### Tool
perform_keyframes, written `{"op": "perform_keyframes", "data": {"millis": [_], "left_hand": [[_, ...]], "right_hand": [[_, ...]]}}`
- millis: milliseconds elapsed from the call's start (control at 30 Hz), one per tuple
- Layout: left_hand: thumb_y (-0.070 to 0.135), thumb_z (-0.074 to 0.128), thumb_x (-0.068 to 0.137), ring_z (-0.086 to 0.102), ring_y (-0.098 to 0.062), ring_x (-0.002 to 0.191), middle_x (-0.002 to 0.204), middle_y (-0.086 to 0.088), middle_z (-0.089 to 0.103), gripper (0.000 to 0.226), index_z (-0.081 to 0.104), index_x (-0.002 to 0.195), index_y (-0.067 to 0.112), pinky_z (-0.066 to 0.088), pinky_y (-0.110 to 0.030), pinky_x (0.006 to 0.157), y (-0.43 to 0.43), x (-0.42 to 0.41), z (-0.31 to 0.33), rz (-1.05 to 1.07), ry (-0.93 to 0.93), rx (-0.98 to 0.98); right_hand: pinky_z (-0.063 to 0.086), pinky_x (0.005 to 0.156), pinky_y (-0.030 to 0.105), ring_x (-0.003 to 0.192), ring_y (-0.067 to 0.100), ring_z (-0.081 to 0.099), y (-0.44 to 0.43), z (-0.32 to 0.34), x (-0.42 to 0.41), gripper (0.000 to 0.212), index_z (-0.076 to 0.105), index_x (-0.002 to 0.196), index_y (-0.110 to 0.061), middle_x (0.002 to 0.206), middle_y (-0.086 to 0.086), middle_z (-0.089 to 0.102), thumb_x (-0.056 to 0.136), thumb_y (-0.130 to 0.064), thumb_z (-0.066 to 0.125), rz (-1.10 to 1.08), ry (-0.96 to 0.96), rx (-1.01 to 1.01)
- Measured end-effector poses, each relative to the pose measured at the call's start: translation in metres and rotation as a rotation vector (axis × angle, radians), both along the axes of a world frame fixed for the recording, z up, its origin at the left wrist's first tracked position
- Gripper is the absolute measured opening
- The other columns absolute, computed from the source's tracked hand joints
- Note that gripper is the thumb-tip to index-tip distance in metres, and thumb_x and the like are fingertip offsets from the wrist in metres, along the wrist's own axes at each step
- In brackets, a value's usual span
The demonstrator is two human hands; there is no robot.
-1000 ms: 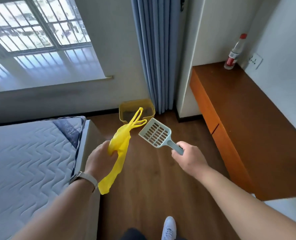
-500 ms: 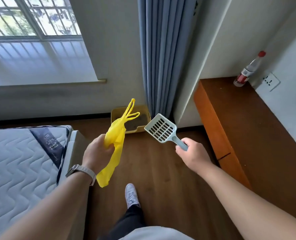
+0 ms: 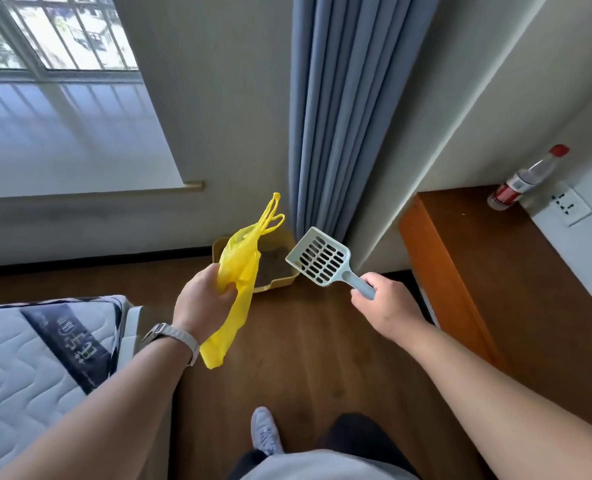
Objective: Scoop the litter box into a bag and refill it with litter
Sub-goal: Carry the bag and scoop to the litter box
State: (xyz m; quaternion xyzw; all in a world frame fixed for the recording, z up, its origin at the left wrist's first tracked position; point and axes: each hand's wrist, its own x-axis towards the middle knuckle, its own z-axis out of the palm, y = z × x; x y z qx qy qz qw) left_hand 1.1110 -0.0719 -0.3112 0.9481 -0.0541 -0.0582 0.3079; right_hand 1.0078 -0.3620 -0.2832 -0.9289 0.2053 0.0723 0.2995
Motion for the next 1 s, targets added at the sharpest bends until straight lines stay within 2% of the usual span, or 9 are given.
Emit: {"op": "perform_keyframes", "data": {"millis": [133,267,500,733,900,1000], "left_hand": [[0.026,0.06,0.086,0.054,-0.025,0.073,0.081,-0.002,0.058,0.013,0.056,0.09,0.014,0.04,-0.031,0.061,0.001,0.028,-0.01,0.05,0.015,0.016],[0.025,0.059,0.084,0.053,-0.026,0.072,0.077,-0.003,0.058,0.013,0.055,0.085,0.012,0.044,-0.035,0.061,-0.005,0.054,-0.022,0.11,0.042,0.063],[0.024,0.061,0.082,0.052,-0.025,0.071,0.074,-0.002,0.056,0.013,0.054,0.081,0.013,0.039,-0.033,0.06,-0.033,0.089,-0.049,0.248,0.098,0.108],[0.021,0.061,0.083,0.052,-0.024,0.07,0.073,-0.001,0.056,0.01,0.053,0.08,0.016,0.035,-0.032,0.06,-0.051,0.118,-0.086,0.304,0.114,0.14],[0.02,0.061,0.082,0.053,-0.024,0.069,0.07,-0.001,0.057,0.008,0.055,0.079,0.016,0.037,-0.033,0.058,-0.036,0.135,-0.128,0.35,0.207,0.108],[0.02,0.061,0.082,0.054,-0.025,0.07,0.07,-0.001,0.058,0.007,0.055,0.079,0.016,0.038,-0.034,0.06,-0.021,0.149,-0.177,0.362,0.245,0.084]], "right_hand": [[0.048,0.051,0.038,0.057,0.024,0.057,-0.011,-0.011,0.037,0.025,0.053,0.074,-0.019,0.062,0.002,0.059,0.09,-0.038,0.053,0.016,0.022,-0.004],[0.042,0.049,0.032,0.053,0.016,0.051,-0.023,-0.027,0.075,0.025,0.051,0.072,-0.02,0.061,0.002,0.058,0.09,-0.037,0.055,0.031,0.034,0.033],[0.049,0.058,0.039,0.06,0.023,0.056,-0.056,-0.074,0.158,0.022,0.053,0.076,-0.017,0.062,0.001,0.058,0.087,-0.037,0.056,0.137,0.089,0.07],[0.046,0.058,0.036,0.062,0.022,0.056,-0.069,-0.131,0.226,0.024,0.054,0.079,-0.015,0.064,0.0,0.058,0.087,-0.038,0.056,0.296,0.18,0.054],[0.041,0.054,0.033,0.061,0.021,0.054,-0.053,-0.17,0.248,0.024,0.053,0.078,-0.016,0.064,-0.001,0.057,0.088,-0.038,0.055,0.292,0.235,0.062],[0.04,0.052,0.032,0.059,0.019,0.052,-0.035,-0.219,0.261,0.025,0.052,0.077,-0.016,0.064,-0.001,0.056,0.089,-0.038,0.053,0.258,0.267,0.06]]}}
